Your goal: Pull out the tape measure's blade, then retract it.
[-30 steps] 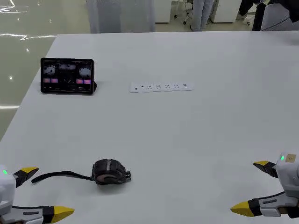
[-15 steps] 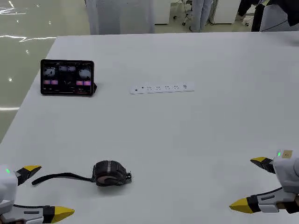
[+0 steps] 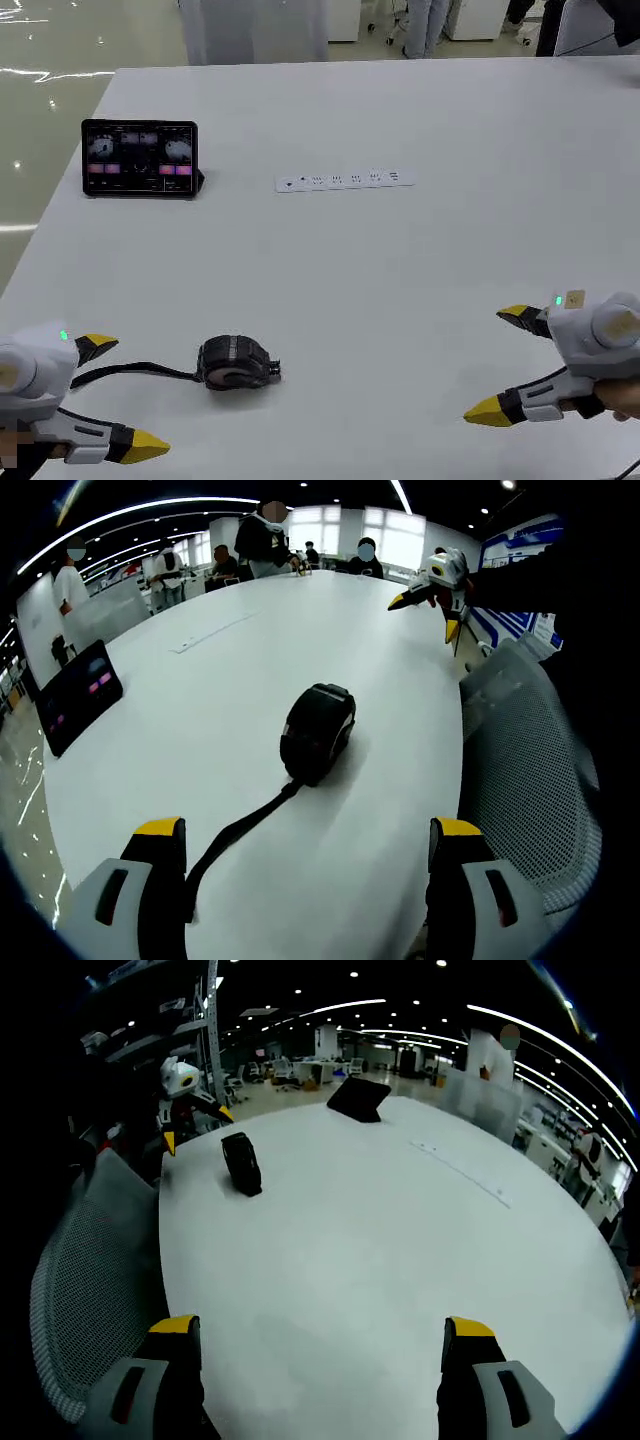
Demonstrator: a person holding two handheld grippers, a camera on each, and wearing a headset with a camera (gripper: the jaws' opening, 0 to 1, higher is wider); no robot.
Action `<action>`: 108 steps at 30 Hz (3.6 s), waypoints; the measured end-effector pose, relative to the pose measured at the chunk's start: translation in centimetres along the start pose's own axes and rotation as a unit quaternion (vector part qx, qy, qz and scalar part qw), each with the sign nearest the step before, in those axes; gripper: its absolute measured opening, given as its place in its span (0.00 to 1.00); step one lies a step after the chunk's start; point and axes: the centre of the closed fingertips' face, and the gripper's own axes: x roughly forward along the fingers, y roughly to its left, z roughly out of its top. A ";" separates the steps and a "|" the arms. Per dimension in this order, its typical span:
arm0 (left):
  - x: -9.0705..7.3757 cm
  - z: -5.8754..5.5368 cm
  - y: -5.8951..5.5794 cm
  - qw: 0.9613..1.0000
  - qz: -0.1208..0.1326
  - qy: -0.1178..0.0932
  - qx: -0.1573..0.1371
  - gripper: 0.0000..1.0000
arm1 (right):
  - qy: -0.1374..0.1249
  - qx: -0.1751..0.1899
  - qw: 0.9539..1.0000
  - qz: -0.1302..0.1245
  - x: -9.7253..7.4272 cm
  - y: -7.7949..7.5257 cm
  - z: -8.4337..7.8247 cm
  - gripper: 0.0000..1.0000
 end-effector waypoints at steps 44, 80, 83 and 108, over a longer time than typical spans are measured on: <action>7.9 5.5 -0.6 0.972 -0.073 0.094 0.204 0.96 | -0.006 -0.119 0.987 0.110 12.9 5.0 9.8 0.99; 10.3 5.1 -1.6 0.960 -0.101 0.140 0.222 0.34 | -0.008 -0.151 0.974 0.166 18.2 8.8 12.3 0.99; 10.3 5.1 -1.4 0.959 -0.103 0.146 0.219 0.34 | -0.010 -0.152 0.974 0.168 18.4 9.1 12.6 0.99; 10.2 5.0 -1.5 0.961 -0.095 0.142 0.216 0.34 | 0.019 -0.202 0.961 0.188 20.5 10.3 11.9 0.31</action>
